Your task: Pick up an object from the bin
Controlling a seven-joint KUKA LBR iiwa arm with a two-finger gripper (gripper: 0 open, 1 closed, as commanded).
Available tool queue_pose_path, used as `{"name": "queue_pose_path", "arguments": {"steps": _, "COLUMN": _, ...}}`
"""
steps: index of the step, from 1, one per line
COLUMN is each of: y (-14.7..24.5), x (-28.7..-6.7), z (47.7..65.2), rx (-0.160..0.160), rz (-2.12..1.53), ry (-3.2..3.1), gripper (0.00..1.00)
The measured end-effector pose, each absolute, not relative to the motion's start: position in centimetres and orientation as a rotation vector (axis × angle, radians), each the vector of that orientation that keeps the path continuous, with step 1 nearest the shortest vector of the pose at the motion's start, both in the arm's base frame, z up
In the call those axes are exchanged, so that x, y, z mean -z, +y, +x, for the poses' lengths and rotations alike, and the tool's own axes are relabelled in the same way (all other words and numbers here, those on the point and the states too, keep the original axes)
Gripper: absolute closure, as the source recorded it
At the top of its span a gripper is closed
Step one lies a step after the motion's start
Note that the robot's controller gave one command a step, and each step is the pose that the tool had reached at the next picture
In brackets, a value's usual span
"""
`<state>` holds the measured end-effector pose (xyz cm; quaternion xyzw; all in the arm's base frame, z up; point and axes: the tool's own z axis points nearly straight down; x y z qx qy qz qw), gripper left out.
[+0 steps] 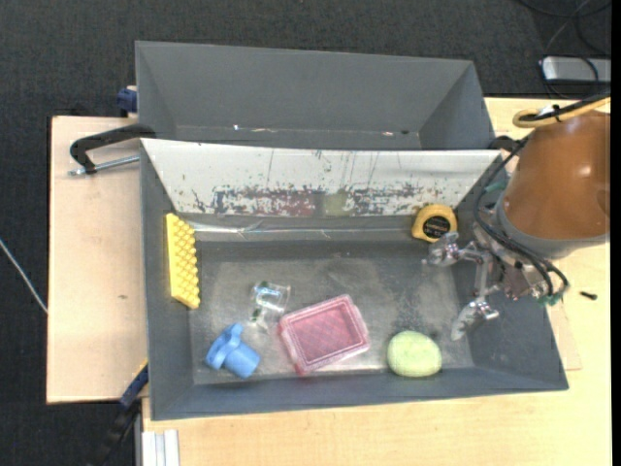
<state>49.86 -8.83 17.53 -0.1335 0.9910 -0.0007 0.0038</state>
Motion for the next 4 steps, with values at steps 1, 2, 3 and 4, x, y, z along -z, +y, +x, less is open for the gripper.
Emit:
{"name": "queue_pose_path", "arguments": {"steps": 1, "y": -9.0, "x": -14.3, "z": 50.8, "rx": -0.002, "rz": -0.214, "ry": 3.131, "gripper": 0.0}}
{"name": "queue_pose_path", "arguments": {"steps": 2, "y": -6.6, "x": -13.3, "z": 51.3, "rx": -0.001, "rz": -0.661, "ry": 3.07, "gripper": 0.0}}
{"name": "queue_pose_path", "arguments": {"steps": 3, "y": -4.6, "x": -16.0, "z": 50.4, "rx": -0.002, "rz": -0.939, "ry": 2.996, "gripper": 0.0}}
{"name": "queue_pose_path", "arguments": {"steps": 4, "y": -3.6, "x": -15.0, "z": 50.7, "rx": 0.003, "rz": -0.86, "ry": 3.013, "gripper": 0.0}}
